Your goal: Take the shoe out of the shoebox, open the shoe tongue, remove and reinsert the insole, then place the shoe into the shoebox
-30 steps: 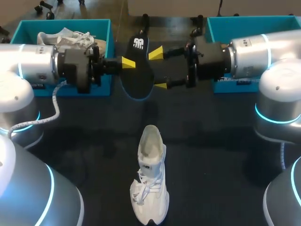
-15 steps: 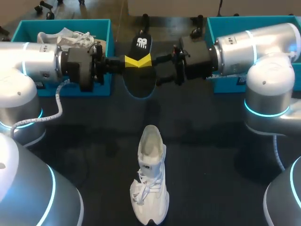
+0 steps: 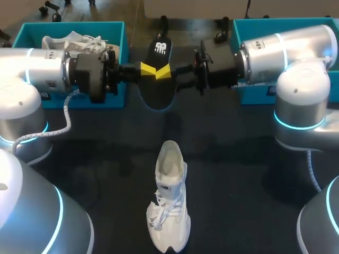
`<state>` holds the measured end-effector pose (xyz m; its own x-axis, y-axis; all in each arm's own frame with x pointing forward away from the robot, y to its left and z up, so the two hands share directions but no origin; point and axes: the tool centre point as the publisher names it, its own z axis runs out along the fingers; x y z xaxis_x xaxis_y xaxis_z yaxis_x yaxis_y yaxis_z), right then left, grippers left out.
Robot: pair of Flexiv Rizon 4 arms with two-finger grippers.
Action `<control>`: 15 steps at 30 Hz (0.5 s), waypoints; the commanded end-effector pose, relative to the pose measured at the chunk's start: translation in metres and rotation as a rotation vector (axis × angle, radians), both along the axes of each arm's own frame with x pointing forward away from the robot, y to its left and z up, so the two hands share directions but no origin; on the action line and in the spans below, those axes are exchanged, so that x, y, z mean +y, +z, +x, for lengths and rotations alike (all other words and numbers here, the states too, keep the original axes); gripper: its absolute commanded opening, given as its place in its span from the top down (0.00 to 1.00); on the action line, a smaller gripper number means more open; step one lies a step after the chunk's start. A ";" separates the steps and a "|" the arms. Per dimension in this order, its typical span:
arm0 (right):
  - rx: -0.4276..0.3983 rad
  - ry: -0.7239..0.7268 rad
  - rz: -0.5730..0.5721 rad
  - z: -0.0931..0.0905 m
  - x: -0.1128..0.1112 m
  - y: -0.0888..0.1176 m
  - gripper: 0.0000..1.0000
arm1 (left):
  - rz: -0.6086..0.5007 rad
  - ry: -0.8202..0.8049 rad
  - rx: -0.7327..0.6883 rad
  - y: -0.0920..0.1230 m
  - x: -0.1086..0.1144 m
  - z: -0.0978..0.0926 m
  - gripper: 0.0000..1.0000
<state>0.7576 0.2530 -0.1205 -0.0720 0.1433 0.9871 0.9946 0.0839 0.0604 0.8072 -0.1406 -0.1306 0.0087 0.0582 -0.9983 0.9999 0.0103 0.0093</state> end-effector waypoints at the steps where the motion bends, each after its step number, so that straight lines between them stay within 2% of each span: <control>1: 0.000 -0.009 0.004 -0.002 0.000 -0.003 0.73 | -0.002 -0.001 -0.004 -0.001 -0.001 -0.001 1.00; 15: 0.015 -0.019 0.012 -0.004 0.001 -0.007 0.76 | -0.012 -0.006 -0.013 0.000 -0.001 -0.002 1.00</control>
